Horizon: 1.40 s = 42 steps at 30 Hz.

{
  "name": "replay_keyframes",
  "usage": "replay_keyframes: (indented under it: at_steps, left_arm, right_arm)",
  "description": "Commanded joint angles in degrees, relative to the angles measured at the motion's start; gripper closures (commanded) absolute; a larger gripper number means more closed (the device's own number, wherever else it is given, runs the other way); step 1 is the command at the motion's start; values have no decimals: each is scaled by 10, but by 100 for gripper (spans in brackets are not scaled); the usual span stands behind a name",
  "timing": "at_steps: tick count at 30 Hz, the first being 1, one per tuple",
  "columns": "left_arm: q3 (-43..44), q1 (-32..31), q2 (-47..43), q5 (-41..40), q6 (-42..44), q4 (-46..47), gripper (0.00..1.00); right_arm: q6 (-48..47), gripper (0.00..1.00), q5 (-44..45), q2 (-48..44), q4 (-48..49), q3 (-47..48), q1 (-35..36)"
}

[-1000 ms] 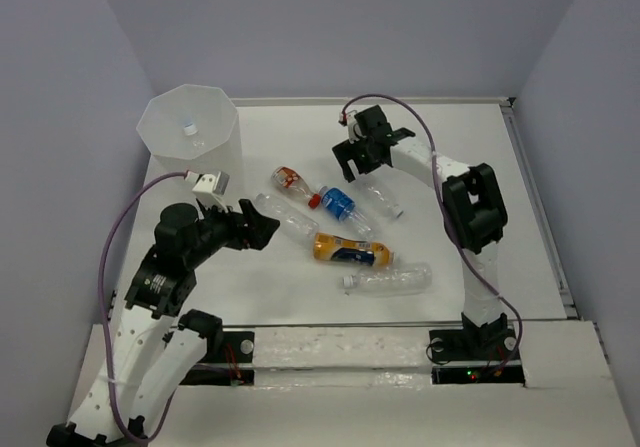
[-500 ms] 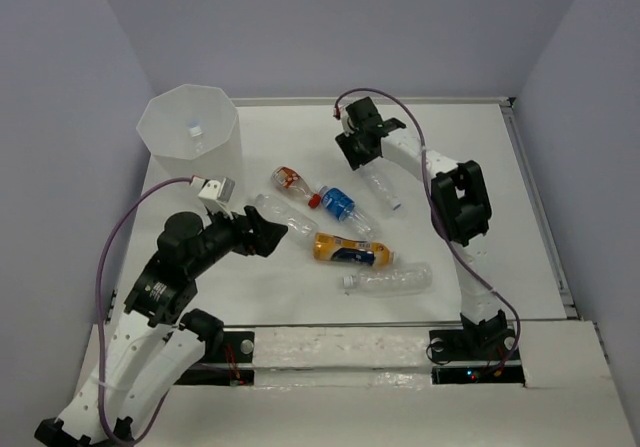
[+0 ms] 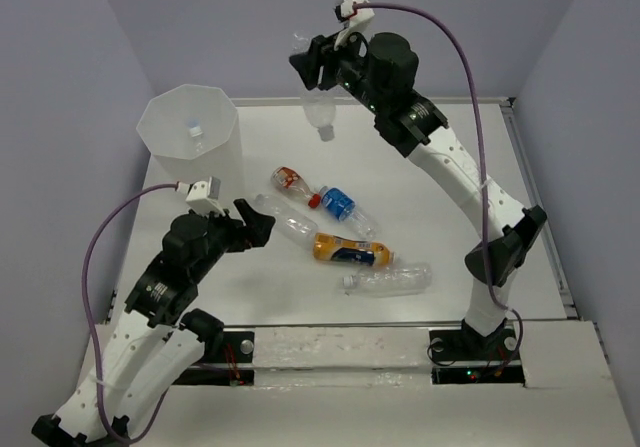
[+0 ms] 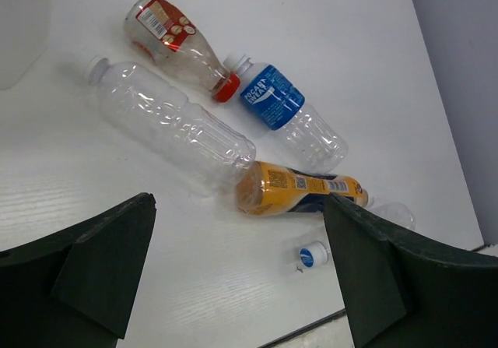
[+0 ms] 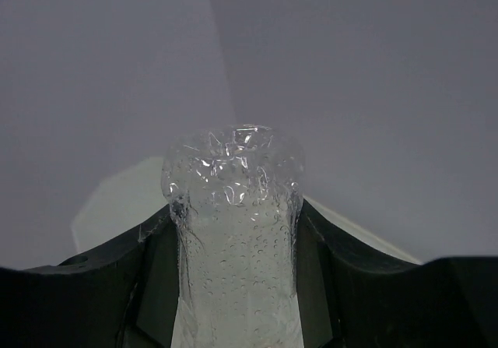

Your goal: Put the plastic bottles in the bin

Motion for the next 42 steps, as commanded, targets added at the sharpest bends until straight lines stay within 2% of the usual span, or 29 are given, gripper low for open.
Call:
replay_keyframes:
  at_steps: [1,3,5,11,15,21,25,27,28,30,35,41,42]
  left_arm:
    - [3,-8,6,-99,-96,-36,1]
    - [-17,-8,7,-106,-169,-61,1]
    - [-46,-8,5,-94,-198,-67,1]
    - [-77,-8,2,-64,-233,-52,1]
    - [-104,-8,4,-48,-242,-26,1]
    - [-126,-8,-10,-43,-251,-1,1]
    - [-141,-8,-5,-30,-261,29,1]
    - [-143,-8,6,-35,-262,45,1]
    - [-143,-8,8,-41,-262,50,1]
    - [-147,-8,17,-43,-264,74,1]
    - [-155,-8,43,-54,-277,127,1]
    - [-151,-8,97,-85,-275,171,1]
    - [-148,-8,117,-88,-274,184,1]
  right_arm:
    - [132,68,-46,30,277,16,32]
    - [168,69,-35,59,335,27,39]
    - [183,70,-9,86,409,54,45]
    - [249,71,56,200,513,173,64]
    - [262,71,85,304,535,275,84]
    - [253,71,94,326,553,236,89]
    - [244,71,73,354,529,252,95]
    - [215,61,64,357,517,245,108]
    - [195,42,53,353,509,240,108]
    - [175,22,35,344,488,231,114]
    - [123,9,13,315,410,202,120]
    - [88,8,-31,253,379,129,120]
    - [77,9,-38,214,379,70,120]
